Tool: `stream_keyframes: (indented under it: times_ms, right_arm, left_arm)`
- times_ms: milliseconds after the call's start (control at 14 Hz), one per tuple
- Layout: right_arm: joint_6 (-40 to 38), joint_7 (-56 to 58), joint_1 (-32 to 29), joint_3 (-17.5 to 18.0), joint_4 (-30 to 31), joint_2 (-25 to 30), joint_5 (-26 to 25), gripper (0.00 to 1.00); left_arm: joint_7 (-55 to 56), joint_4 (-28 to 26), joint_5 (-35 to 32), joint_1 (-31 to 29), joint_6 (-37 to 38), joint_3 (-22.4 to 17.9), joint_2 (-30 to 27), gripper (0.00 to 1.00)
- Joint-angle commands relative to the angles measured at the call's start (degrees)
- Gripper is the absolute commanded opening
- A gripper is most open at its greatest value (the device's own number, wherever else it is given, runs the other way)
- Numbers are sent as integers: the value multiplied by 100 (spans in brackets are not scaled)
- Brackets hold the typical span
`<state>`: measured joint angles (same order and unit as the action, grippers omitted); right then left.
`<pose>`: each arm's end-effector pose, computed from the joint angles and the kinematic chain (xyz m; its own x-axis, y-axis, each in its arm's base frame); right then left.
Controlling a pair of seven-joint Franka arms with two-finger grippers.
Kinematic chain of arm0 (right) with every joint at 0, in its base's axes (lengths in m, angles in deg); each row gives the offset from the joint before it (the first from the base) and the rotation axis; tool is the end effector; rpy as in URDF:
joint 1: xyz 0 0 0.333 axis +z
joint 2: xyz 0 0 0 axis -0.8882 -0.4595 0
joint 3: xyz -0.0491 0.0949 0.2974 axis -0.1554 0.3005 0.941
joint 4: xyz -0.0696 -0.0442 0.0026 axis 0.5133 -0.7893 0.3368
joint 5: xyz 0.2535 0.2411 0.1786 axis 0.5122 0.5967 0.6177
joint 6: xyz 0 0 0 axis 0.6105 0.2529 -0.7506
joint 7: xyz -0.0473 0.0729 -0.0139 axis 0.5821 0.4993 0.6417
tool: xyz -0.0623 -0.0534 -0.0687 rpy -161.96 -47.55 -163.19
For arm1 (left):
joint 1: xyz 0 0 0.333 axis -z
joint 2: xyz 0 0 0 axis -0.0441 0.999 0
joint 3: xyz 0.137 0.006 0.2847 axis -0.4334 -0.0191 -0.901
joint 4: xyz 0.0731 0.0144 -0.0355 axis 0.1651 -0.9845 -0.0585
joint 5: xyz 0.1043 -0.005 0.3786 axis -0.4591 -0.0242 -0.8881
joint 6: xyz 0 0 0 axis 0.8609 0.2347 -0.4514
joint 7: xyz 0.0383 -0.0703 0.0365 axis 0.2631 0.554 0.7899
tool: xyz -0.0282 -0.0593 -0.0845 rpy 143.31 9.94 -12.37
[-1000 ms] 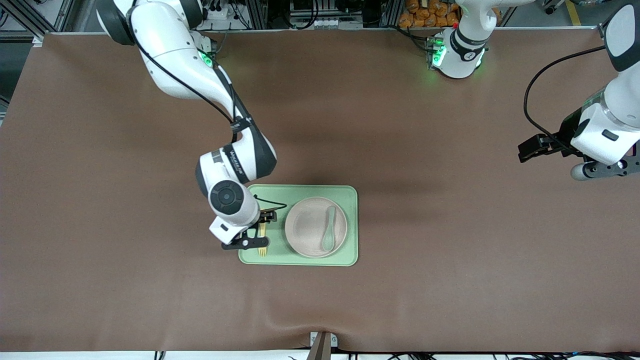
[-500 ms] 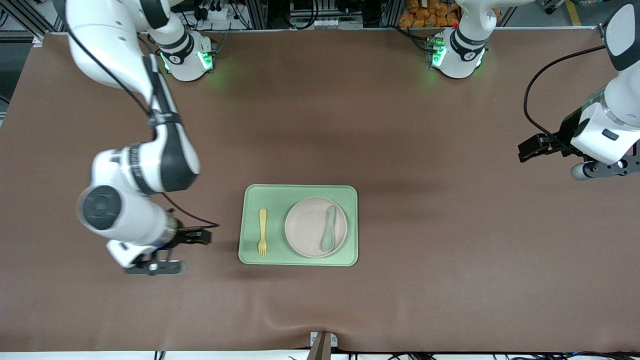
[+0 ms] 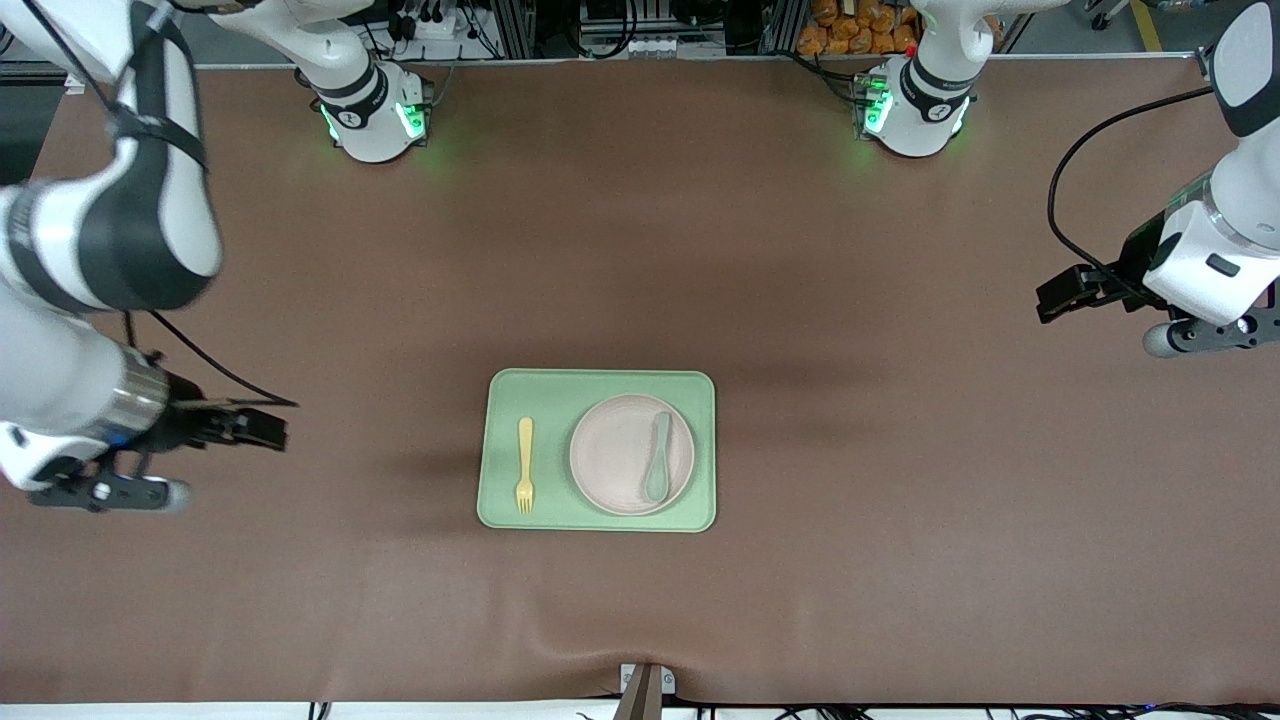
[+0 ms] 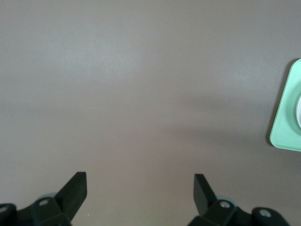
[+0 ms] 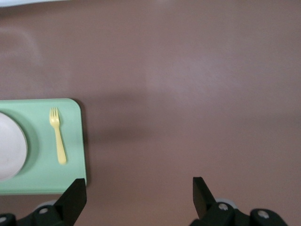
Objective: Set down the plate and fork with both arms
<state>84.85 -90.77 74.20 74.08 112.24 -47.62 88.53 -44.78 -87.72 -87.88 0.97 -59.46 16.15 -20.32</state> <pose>0.6913 0.0553 0.5311 0.9987 -0.0491 -0.0152 -0.0495 -0.9984 -0.0267 0.5819 -0.0634 0.5805 0.9915 0.1264 -0.0302 0.1259 -0.9918 -0.0197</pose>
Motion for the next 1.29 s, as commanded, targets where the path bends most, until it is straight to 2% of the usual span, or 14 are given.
stream_keyframes:
  times_ms: [0,643,786,1071,1214]
  right_arm:
    - [-272,156,-259,99,480,647,-54,100]
    - [-844,104,-575,152,524,1193,-37,100]
    - [-810,95,-916,502,822,1482,-36,100]
    - [-845,112,-1172,652,946,1703,-36,100]
    - [-731,95,-1479,1003,1322,1949,-45,100]
  left_arm:
    - [-99,-175,120,-64,-65,47,-205,100]
    - [-99,-157,314,-46,-48,47,-205,100]
    - [-107,-140,314,-38,-4,47,-214,100]
    - [-449,-87,253,-29,102,126,-223,100]
    - [-459,-87,235,-29,259,135,-319,100]
